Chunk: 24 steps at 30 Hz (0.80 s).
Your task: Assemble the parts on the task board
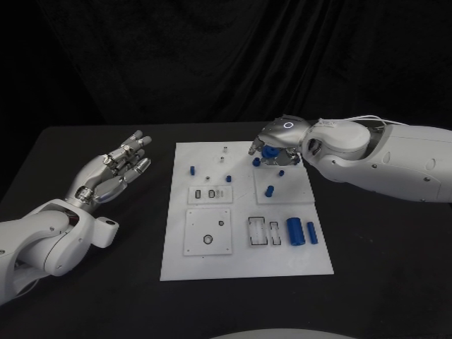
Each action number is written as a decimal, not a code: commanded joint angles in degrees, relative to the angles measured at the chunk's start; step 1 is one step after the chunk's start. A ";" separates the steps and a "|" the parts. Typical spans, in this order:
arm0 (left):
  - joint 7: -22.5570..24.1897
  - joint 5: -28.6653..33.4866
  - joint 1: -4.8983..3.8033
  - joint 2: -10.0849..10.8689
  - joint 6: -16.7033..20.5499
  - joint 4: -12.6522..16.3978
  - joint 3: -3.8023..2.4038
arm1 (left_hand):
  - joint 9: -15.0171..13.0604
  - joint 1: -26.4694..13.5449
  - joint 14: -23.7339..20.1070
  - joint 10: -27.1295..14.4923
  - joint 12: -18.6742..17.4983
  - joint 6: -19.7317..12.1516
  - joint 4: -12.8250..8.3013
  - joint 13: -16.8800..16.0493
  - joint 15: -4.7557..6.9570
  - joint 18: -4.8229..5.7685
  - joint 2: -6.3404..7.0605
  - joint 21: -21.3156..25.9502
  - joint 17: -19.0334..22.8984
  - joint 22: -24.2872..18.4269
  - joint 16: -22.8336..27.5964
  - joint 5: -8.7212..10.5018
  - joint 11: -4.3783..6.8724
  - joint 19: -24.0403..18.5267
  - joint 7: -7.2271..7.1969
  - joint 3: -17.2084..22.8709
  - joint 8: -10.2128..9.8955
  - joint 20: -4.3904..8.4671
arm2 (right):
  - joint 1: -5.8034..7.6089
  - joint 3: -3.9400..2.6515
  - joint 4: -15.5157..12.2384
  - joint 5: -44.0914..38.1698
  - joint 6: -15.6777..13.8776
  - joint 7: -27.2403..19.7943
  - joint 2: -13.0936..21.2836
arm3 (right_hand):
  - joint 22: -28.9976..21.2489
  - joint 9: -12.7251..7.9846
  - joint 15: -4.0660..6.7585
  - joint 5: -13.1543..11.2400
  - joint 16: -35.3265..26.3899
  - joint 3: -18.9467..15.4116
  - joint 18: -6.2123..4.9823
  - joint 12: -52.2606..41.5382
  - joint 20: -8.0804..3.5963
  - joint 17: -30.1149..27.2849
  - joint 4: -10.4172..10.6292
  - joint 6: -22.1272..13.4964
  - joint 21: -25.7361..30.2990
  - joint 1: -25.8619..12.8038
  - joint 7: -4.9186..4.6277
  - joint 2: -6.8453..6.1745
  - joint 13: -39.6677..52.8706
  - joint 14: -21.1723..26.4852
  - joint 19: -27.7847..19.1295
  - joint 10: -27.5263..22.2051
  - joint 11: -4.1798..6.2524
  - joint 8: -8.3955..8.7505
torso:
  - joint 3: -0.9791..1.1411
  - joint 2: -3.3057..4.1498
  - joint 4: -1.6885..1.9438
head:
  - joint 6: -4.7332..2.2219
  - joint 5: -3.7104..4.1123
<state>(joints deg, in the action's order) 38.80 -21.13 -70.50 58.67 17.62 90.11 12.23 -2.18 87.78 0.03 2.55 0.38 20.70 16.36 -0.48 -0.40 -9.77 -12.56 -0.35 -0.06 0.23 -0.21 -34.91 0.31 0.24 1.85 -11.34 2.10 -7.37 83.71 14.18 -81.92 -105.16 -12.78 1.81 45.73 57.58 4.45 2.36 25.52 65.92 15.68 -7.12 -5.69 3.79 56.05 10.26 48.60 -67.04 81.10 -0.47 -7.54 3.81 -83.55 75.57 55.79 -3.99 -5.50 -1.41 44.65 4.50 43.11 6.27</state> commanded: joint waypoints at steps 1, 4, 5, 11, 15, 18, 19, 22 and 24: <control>10.77 -0.48 -0.20 -0.11 0.04 0.15 -0.06 | -0.07 0.50 -0.03 0.08 0.16 0.08 -0.03 -0.07 0.48 -0.68 -0.02 0.17 0.06 -0.08 0.21 -0.33 -0.43 -0.03 0.12 0.32 0.17 0.22 | 0.10 -0.06 0.44 -0.69 -0.25 1.32 -0.31 | 0.10 0.04 -0.10 0.05 0.28 0.52 0.61 0.34 0.13 0.11 0.02 0.41 -0.28 0.25 0.21 -0.03 -0.03 -0.34 0.26 0.32 -0.20 0.21 | -0.08 -0.02 0.06 | 0.14 -0.01; 10.76 -0.48 -0.21 -0.12 0.02 0.21 -0.06 | -0.07 0.50 -0.03 0.08 0.16 0.08 -0.03 -0.07 0.48 -0.68 -0.02 0.17 0.06 -0.08 0.21 -0.33 -0.43 -0.03 0.12 0.32 0.17 0.22 | 0.10 -0.06 0.82 -0.69 -0.02 1.27 -0.66 | 0.19 0.07 -0.11 0.04 0.27 0.60 0.61 0.44 0.15 0.09 0.01 0.54 -0.34 0.26 0.28 -0.03 -0.03 -0.32 0.24 0.32 -0.20 0.17 | -0.15 0.02 0.02 | 0.14 -0.14; 10.75 -0.48 -0.21 -0.11 0.02 0.22 -0.06 | -0.07 0.50 -0.03 0.08 0.16 0.08 -0.03 -0.07 0.48 -0.68 -0.02 0.17 0.06 -0.08 0.21 -0.33 -0.43 -0.03 0.12 0.32 0.17 0.22 | 0.10 -0.06 0.90 -0.69 0.05 1.26 -0.73 | 0.24 0.10 -0.11 0.04 0.31 0.68 0.61 0.51 0.15 0.13 0.00 0.71 -0.36 0.27 0.35 -0.04 -0.02 -0.30 0.20 0.35 -0.18 0.12 | -0.16 0.04 0.03 | 0.13 -0.15; 10.69 -0.48 -0.23 -0.04 -0.03 0.27 -0.06 | -0.07 0.56 -0.03 0.03 0.14 0.05 -0.03 -0.06 0.41 -0.68 -0.04 0.16 0.06 -0.07 0.21 -0.34 -0.52 -0.03 0.18 0.39 0.16 0.25 | 0.08 -0.06 1.92 -0.69 0.77 1.01 -1.38 | 0.77 0.14 -0.12 -0.03 0.57 0.66 0.62 0.63 0.19 0.40 0.62 1.03 -0.66 -0.68 0.42 -0.29 0.09 -0.25 0.06 1.13 -0.17 0.18 | -0.20 -0.02 0.07 | 0.25 -0.38; 10.68 -0.48 -0.24 -0.07 -0.07 0.27 -0.06 | -0.07 0.59 -0.03 0.09 0.16 0.04 -0.03 -0.07 0.34 -0.68 -0.05 0.17 0.06 -0.08 0.21 -0.35 -0.58 -0.04 0.21 0.42 0.15 0.26 | 0.01 -0.05 2.96 -0.69 1.02 0.69 -2.00 | 1.12 0.21 -0.13 0.00 0.64 0.82 0.65 0.55 0.22 0.45 0.79 1.47 -0.86 -0.86 0.44 -0.32 0.15 -0.22 0.04 1.83 -0.14 0.07 | -0.33 0.02 0.13 | 0.35 -0.51; 10.66 -0.48 -0.24 -0.11 -0.14 0.23 -0.06 | -0.07 0.59 -0.03 0.09 0.16 0.04 -0.03 -0.07 0.34 -0.68 -0.05 0.17 0.06 -0.08 0.21 -0.35 -0.58 -0.04 0.21 0.42 0.15 0.26 | -0.10 -0.05 3.79 -0.69 1.17 0.39 -2.54 | 1.22 0.28 -0.12 0.00 0.70 0.92 0.65 0.57 0.22 0.52 0.84 1.84 -0.90 -0.92 0.39 -0.37 0.16 -0.21 -0.01 2.10 -0.12 -0.05 | -0.33 -0.01 0.09 | 0.46 -0.55; 10.65 -0.48 -0.24 -0.12 -0.16 0.22 -0.06 | -0.06 0.64 -0.03 0.08 0.15 0.02 -0.05 -0.07 0.27 -0.68 -0.07 0.17 0.06 -0.08 0.21 -0.37 -0.66 -0.04 0.28 0.47 0.15 0.30 | -0.14 -0.05 4.01 -0.69 1.21 0.29 -2.68 | 1.43 0.33 -0.12 0.01 0.82 1.01 0.67 0.57 0.22 0.67 0.86 2.08 -1.03 -0.92 0.27 -0.40 0.17 -0.23 0.02 2.31 -0.11 -0.12 | -0.33 -0.03 0.07 | 0.51 -0.56; 10.64 -0.48 -0.24 -0.12 -0.18 0.22 -0.06 | -0.06 0.64 -0.03 0.08 0.15 0.02 -0.05 -0.07 0.27 -0.68 -0.07 0.17 0.06 -0.08 0.21 -0.37 -0.66 -0.04 0.28 0.47 0.15 0.30 | -0.26 -0.05 4.55 -0.69 1.33 -0.02 -3.02 | 1.82 0.43 -0.10 0.01 1.01 1.20 0.72 0.55 0.22 0.90 0.94 2.58 -1.26 -1.00 0.06 -0.45 0.19 -0.26 0.06 2.81 -0.06 -0.28 | -0.37 -0.06 0.12 | 0.68 -0.59; 10.60 -0.48 -0.25 -0.14 -0.23 0.19 -0.06 | -0.06 0.64 -0.03 0.08 0.15 0.02 -0.05 -0.07 0.27 -0.68 -0.07 0.17 0.06 -0.08 0.21 -0.37 -0.66 -0.04 0.28 0.47 0.15 0.30 | -0.34 -0.05 4.81 -0.69 1.39 -0.24 -3.20 | 2.15 0.49 -0.08 0.01 1.15 1.32 0.76 0.51 0.21 1.07 0.99 2.81 -1.46 -1.04 -0.02 -0.51 0.21 -0.29 0.14 3.21 -0.03 -0.33 | -0.40 -0.06 0.15 | 0.82 -0.62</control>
<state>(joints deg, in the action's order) 38.81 -21.23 -70.54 58.61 17.60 90.21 12.23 -2.18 87.78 0.03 2.78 0.38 20.70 16.19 -0.47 -0.40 -9.77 -12.56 -0.35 -0.09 0.24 -0.21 -34.91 0.08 0.24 1.84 -11.18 2.10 -7.37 83.53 14.17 -77.28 -105.31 -11.91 1.60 42.57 59.67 4.88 2.35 25.51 66.77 16.85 -7.13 -5.38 3.79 57.09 11.15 51.01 -68.32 80.71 -0.62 -7.94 3.97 -83.55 75.57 58.67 -3.99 -5.50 -1.75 44.61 4.61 43.79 5.68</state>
